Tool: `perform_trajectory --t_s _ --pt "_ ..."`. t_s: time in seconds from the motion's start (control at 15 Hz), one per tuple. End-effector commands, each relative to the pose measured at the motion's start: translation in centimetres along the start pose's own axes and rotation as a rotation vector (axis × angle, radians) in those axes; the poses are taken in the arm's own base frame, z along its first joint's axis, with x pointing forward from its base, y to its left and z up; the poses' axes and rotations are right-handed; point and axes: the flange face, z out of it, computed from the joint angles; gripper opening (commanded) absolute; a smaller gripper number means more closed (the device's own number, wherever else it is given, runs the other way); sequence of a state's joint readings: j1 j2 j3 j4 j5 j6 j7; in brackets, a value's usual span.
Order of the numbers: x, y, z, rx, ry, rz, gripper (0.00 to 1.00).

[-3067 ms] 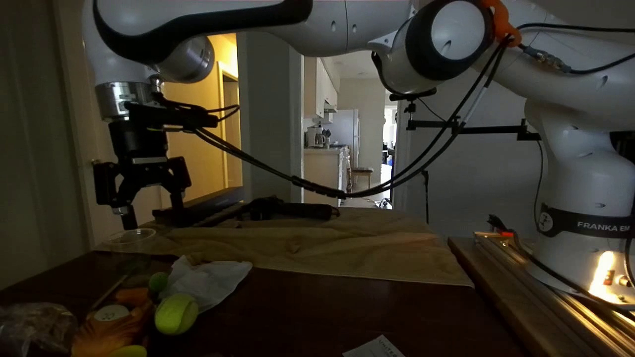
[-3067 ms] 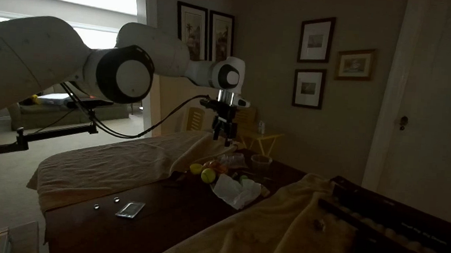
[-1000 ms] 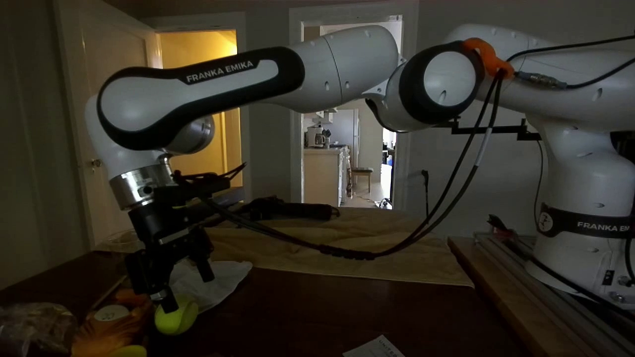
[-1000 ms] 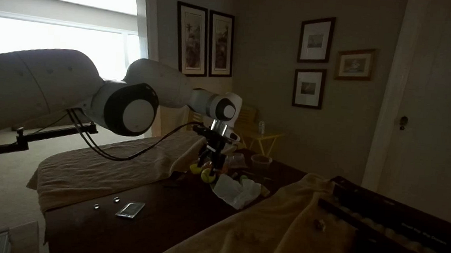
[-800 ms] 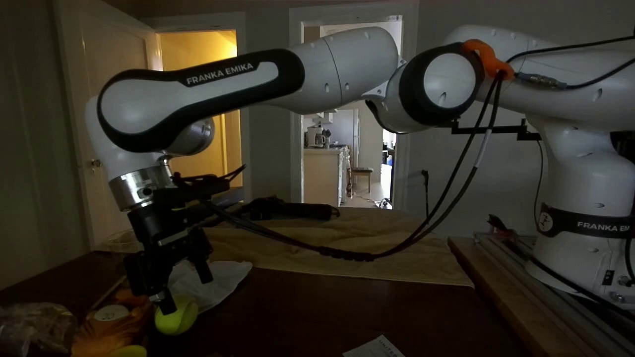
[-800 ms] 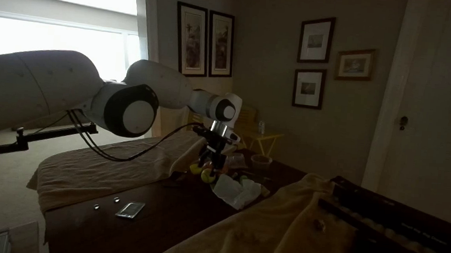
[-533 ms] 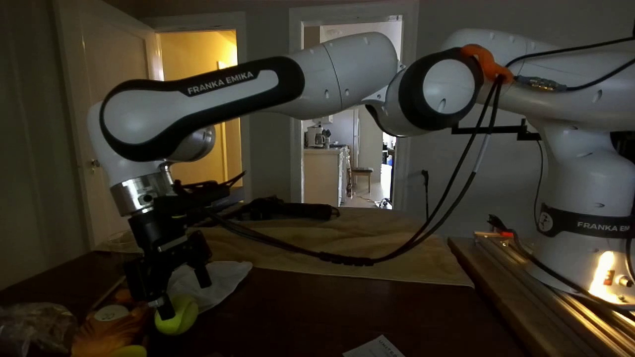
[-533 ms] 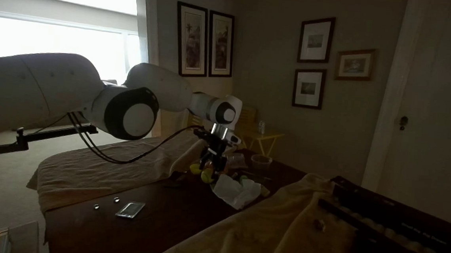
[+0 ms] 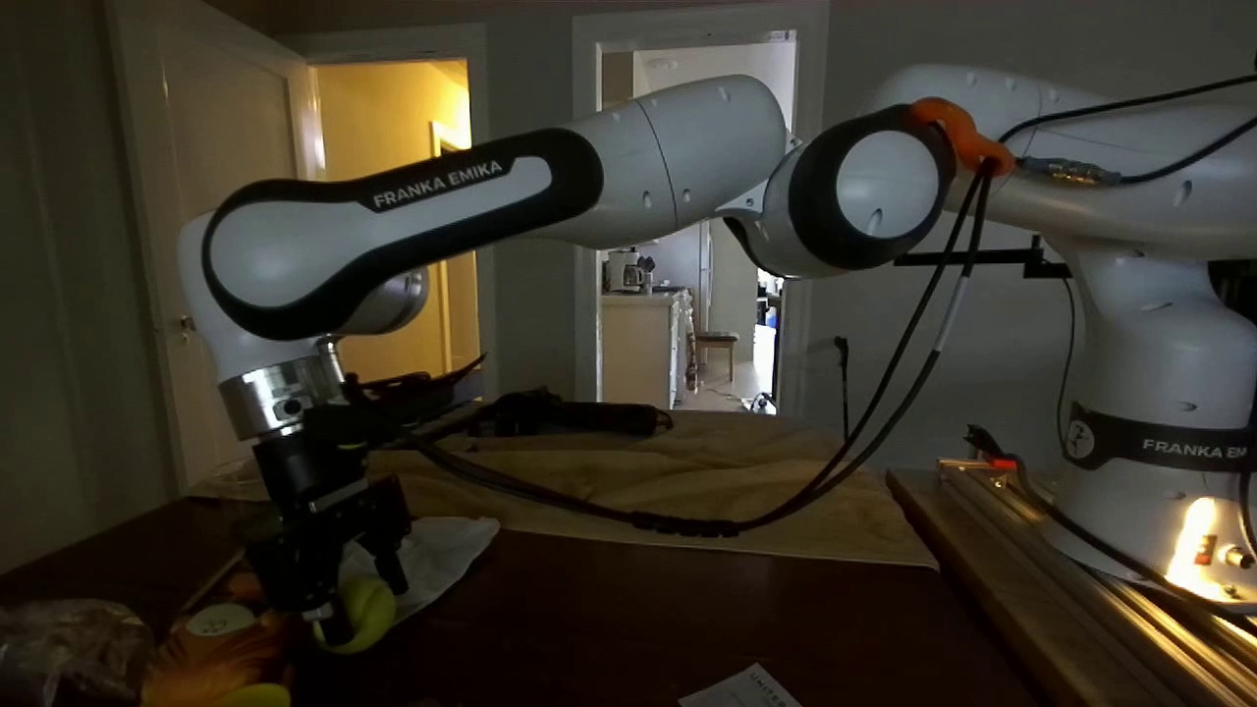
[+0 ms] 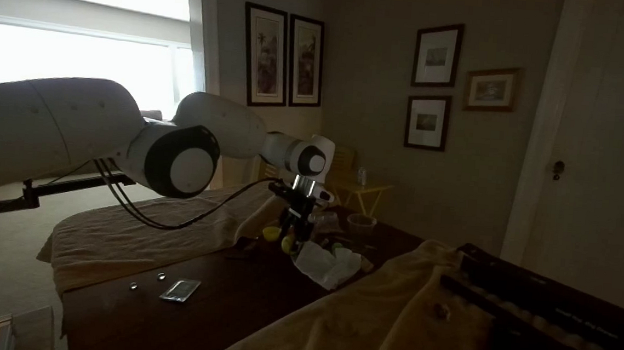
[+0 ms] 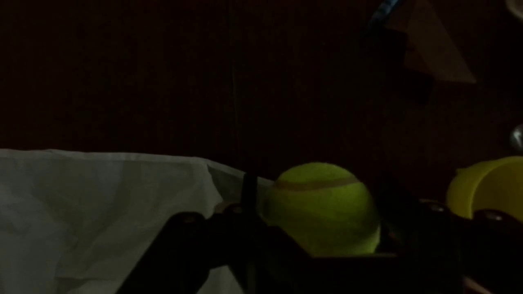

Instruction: Put the cup upright, then put the green ball and the yellow bowl in the cup

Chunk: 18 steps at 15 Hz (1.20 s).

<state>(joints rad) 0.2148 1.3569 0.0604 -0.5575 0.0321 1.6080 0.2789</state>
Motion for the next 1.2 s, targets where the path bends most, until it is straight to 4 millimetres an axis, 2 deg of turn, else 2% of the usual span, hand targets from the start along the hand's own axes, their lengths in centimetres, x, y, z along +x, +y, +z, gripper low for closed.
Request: perform_trajectory --t_s 0.0,0.2,0.27,0.4,0.8,1.0,1.13 --pt "0.3 -0.4 -0.1 -0.006 0.033 -0.004 0.42" --pt "0.2 -0.5 -0.4 -0.008 0.035 0.003 0.38" --pt "0.1 -0.5 -1.2 -0.012 0.039 0.012 0.38" --pt "0.0 -0.3 -2.9 -0.023 0.066 0.031 0.38" --pt "-0.6 0.4 -10.5 -0.085 0.216 0.109 0.38" --pt "-0.6 1.4 -12.7 -0.112 0.278 0.164 0.38" --pt "-0.3 2.4 -13.3 -0.119 0.305 0.206 0.38"
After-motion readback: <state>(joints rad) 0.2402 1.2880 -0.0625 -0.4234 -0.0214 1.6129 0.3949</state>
